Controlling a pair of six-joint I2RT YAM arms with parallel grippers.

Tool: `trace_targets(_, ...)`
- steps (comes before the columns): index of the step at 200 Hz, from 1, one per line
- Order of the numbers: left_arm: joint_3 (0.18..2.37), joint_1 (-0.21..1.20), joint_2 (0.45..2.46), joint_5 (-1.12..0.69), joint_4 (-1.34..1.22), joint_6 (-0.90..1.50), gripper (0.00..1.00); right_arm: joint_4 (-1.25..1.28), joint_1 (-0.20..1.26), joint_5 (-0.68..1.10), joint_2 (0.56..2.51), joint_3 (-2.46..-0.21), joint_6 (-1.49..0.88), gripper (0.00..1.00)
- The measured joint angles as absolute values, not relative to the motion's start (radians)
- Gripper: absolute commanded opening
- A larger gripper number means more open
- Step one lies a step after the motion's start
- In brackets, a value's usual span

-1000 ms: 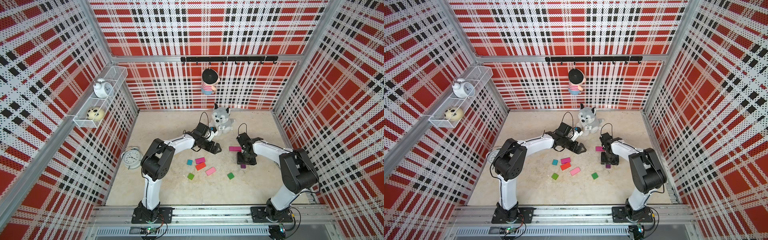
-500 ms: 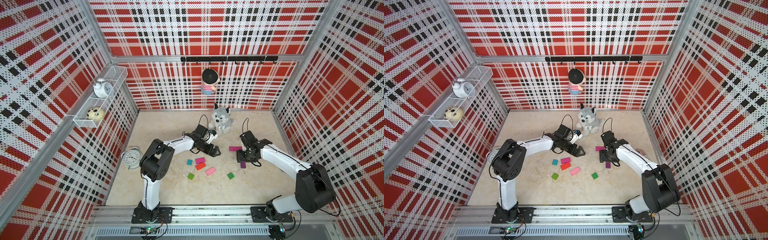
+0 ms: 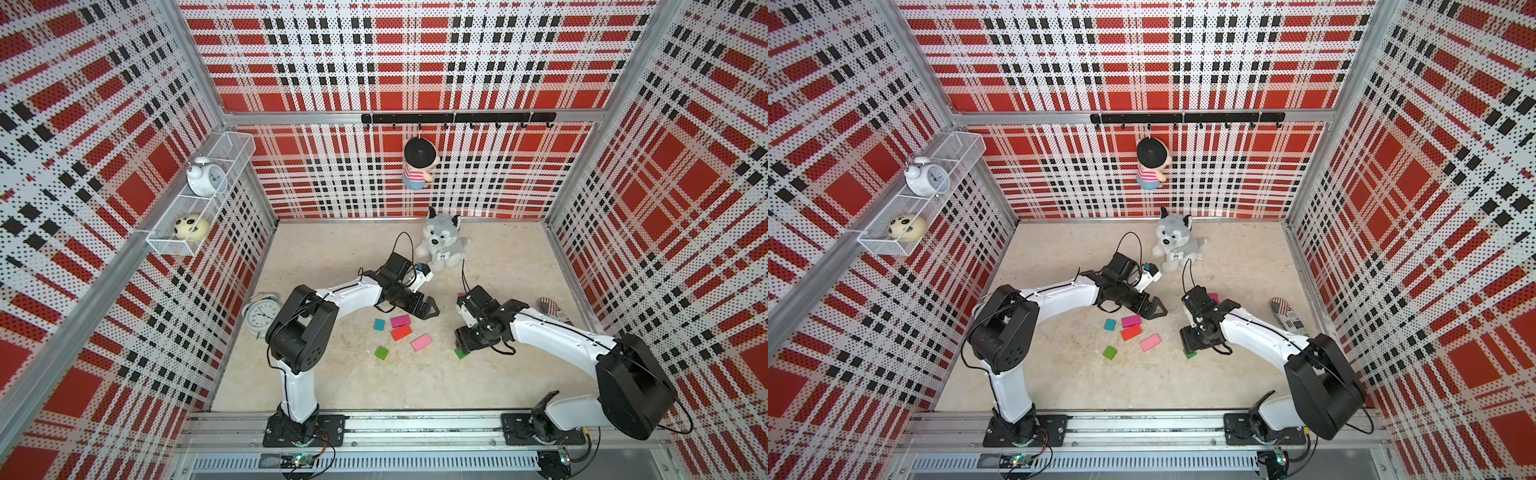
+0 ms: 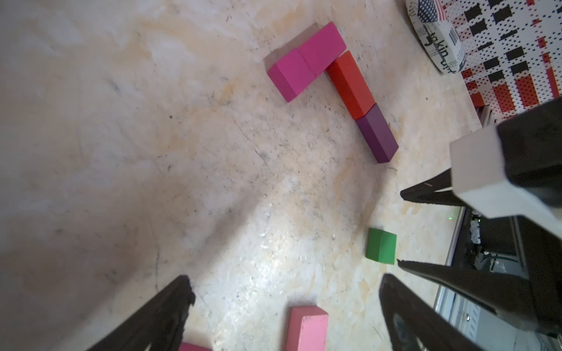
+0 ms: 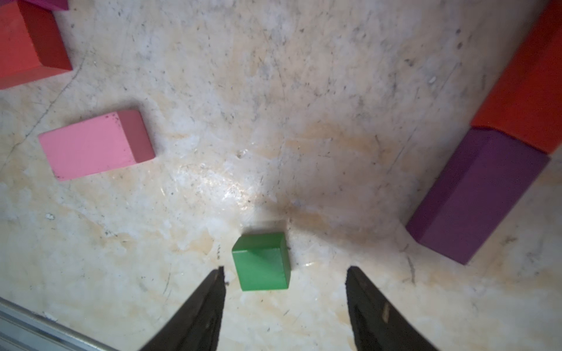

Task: Assemble the number 7 with building blocks
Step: Pick up the building block from the center of the board.

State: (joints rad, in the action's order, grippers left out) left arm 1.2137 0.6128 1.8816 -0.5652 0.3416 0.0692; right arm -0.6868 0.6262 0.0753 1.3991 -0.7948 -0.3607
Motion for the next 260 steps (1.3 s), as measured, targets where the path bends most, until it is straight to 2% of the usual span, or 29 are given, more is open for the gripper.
trace_targets(68, 1.16, 0.637, 1.842, -0.572, 0.339, 0.074, 0.98, -0.653, 0.7, 0.09, 1.431, -0.791, -0.383, 0.64)
trace_targets(148, 1.131, 0.638, 1.829, -0.585, 0.328, 0.076, 0.98, -0.661, 0.705, 0.063, 1.438, -0.784, -0.386, 0.6)
trace_targets(197, 1.115, 0.638, 1.819, -0.588, 0.326, 0.077, 0.98, -0.661, 0.705, 0.063, 1.483, -0.784, -0.385, 0.53)
trace_targets(235, 1.115, 0.638, 1.811, -0.588, 0.324, 0.076, 0.98, -0.666, 0.705, 0.061, 1.504, -0.784, -0.383, 0.38)
trace_targets(260, 1.115, 0.638, 1.811, -0.588, 0.323, 0.076, 0.98, -0.67, 0.705, 0.06, 1.512, -0.789, -0.382, 0.34)
